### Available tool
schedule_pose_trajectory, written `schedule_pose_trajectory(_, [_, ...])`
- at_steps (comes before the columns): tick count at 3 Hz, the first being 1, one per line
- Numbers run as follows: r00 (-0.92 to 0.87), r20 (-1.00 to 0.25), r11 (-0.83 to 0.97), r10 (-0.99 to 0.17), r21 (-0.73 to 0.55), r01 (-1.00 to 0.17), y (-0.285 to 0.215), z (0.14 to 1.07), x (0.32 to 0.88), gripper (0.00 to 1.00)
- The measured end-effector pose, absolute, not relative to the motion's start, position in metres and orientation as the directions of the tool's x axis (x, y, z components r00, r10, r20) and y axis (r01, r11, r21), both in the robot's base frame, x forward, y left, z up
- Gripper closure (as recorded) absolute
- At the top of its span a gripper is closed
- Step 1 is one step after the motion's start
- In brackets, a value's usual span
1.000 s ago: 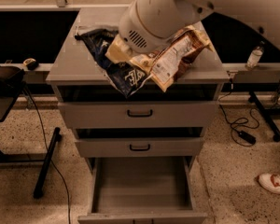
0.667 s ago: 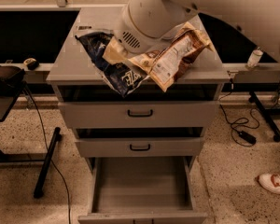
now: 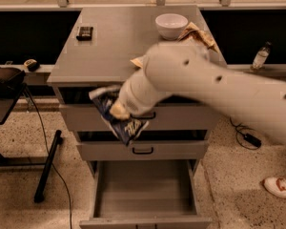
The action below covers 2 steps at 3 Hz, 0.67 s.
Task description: Place blue chip bag into bottom drawer
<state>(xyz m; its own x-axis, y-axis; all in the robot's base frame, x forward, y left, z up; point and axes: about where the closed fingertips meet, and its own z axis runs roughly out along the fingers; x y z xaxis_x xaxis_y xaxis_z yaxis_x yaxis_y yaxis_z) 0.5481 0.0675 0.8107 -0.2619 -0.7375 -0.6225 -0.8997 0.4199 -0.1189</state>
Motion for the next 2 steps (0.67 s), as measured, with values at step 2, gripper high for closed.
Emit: schedule_pose_trajectory(2, [-0.319,-0.578,0.415,-0.751,-0.036,-0.909,0.067,0.697,0.524,1.00])
